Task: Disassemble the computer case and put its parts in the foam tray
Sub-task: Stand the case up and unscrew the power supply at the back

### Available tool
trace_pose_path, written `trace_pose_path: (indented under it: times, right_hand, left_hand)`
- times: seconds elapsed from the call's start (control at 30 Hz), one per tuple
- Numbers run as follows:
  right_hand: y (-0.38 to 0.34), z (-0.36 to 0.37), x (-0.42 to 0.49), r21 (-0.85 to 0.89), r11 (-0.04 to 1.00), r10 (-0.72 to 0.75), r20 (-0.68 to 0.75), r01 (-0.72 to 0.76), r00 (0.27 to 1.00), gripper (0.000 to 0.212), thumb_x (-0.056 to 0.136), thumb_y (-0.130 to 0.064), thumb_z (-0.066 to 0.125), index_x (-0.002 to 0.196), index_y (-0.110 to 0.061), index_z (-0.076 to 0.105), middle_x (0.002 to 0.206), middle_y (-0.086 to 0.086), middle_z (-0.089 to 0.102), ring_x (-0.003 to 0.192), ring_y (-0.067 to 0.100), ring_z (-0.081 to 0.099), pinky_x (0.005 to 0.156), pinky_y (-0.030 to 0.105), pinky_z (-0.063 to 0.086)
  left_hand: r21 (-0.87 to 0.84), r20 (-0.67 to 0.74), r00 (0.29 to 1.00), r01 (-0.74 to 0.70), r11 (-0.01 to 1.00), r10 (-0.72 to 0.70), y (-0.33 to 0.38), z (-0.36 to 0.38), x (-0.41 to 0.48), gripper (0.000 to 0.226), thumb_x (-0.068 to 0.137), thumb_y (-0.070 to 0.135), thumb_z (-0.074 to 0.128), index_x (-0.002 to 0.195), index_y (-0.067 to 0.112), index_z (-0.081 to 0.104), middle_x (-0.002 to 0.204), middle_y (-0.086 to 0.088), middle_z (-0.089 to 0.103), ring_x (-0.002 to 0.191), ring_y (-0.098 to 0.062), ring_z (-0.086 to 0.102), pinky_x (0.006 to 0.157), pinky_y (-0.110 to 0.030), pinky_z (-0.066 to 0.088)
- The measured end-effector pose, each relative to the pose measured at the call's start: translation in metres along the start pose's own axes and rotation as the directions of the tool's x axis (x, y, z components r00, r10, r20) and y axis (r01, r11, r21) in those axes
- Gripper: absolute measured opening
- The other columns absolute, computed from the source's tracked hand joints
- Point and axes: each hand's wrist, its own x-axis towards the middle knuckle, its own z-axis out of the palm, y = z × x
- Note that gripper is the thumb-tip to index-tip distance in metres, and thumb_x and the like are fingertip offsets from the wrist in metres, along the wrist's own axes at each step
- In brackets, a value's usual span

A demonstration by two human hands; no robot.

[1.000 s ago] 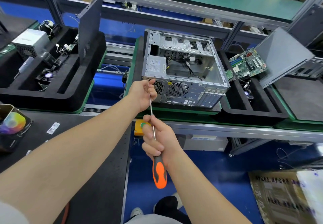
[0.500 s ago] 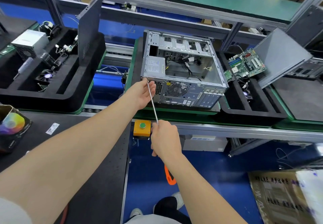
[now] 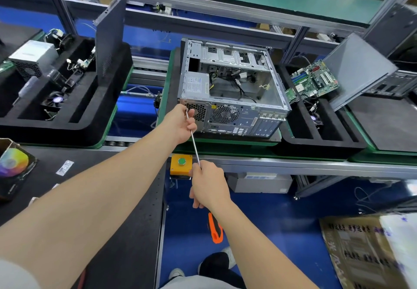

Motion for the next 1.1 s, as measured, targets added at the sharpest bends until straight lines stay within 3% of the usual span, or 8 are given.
trace_pose_path:
  times: [0.1,0.3,0.43,0.57,0.67,0.8,1.0,1.1]
  right_hand:
    - [0.011,0.004,0.002,0.025,0.998,0.05,0.032,-0.051,0.998,0.031,0.114,-0.026,0.035,0.106,-0.013,0.061,0.086,0.017,0.074,0.053,0.022,0.068,0.055,0.032,0.06]
    - [0.04,-0.002,-0.001,0.255,0.963,0.079,0.022,-0.082,0.997,0.03,0.11,-0.028,0.038,0.098,-0.017,0.064,0.071,0.011,0.074,0.052,0.022,0.067,0.061,0.04,0.059]
    - [0.065,-0.016,-0.003,0.376,0.926,0.079,-0.123,-0.027,0.989,0.032,0.109,-0.032,0.039,0.092,-0.022,0.064,0.069,0.007,0.072,0.052,0.02,0.065,0.066,0.047,0.059]
    - [0.081,-0.041,0.005,0.466,0.883,0.122,-0.332,0.05,0.935,0.035,0.109,-0.035,0.036,0.086,-0.03,0.062,0.068,0.004,0.071,0.051,0.018,0.062,0.052,0.03,0.048]
    - [0.092,-0.071,0.02,0.468,0.881,0.172,-0.447,0.065,0.878,0.038,0.11,-0.038,0.035,0.084,-0.027,0.059,0.064,0.003,0.069,0.064,0.025,0.063,0.059,0.04,0.05]
    - [0.117,-0.126,0.053,0.424,0.904,0.21,-0.534,0.045,0.819,0.038,0.112,-0.039,0.038,0.08,-0.025,0.054,0.068,0.0,0.067,0.074,0.021,0.063,0.064,0.041,0.048]
    - [0.175,-0.216,0.114,0.349,0.937,0.205,-0.571,0.009,0.795,0.03,0.109,-0.033,0.051,0.084,-0.017,0.054,0.075,-0.006,0.06,0.071,0.009,0.053,0.056,0.026,0.033]
    - [0.202,-0.263,0.149,0.282,0.958,0.194,-0.541,-0.041,0.819,0.016,0.106,-0.028,0.055,0.097,-0.017,0.064,0.084,-0.004,0.066,0.078,0.014,0.057,0.059,0.029,0.037]
  left_hand:
    - [0.081,-0.034,0.999,-0.003,0.997,0.006,-0.005,0.001,0.0,0.019,0.105,0.021,0.042,0.092,0.013,0.052,0.073,0.004,0.059,0.042,-0.007,0.03,0.037,-0.019,0.022]
    - [0.074,-0.054,0.998,-0.026,0.997,0.03,-0.024,0.021,-0.001,0.023,0.1,0.011,0.037,0.084,0.011,0.053,0.072,0.0,0.053,0.044,-0.012,0.042,0.04,-0.021,0.031]
    - [0.142,-0.048,0.999,0.011,0.99,-0.004,-0.052,0.039,-0.001,0.022,0.102,0.013,0.036,0.085,0.011,0.05,0.078,-0.006,0.06,0.071,-0.024,0.062,0.058,-0.032,0.052]
    - [0.288,0.048,0.99,0.113,0.951,-0.132,-0.096,0.059,0.001,0.031,0.101,0.015,0.036,0.072,0.014,0.046,0.079,-0.008,0.061,0.08,-0.027,0.063,0.068,-0.035,0.052]
    - [0.487,0.098,0.985,0.074,0.87,-0.139,-0.133,0.082,0.006,0.034,0.103,0.017,0.04,0.071,0.015,0.047,0.076,-0.007,0.063,0.072,-0.024,0.064,0.064,-0.031,0.052]
    - [0.615,0.191,0.961,0.041,0.788,-0.199,-0.178,0.124,0.023,0.037,0.11,0.027,0.042,0.075,0.016,0.05,0.068,-0.002,0.052,0.056,-0.017,0.049,0.052,-0.027,0.044]
    - [0.671,0.28,0.942,-0.055,0.74,-0.183,-0.234,0.202,0.071,0.034,0.112,0.027,0.039,0.099,0.009,0.065,0.082,-0.004,0.068,0.073,-0.015,0.06,0.071,-0.031,0.05]
    - [0.724,0.267,0.954,-0.106,0.682,-0.134,-0.256,0.238,0.103,0.035,0.111,0.02,0.041,0.11,-0.004,0.066,0.095,-0.012,0.071,0.088,-0.026,0.063,0.082,-0.036,0.053]
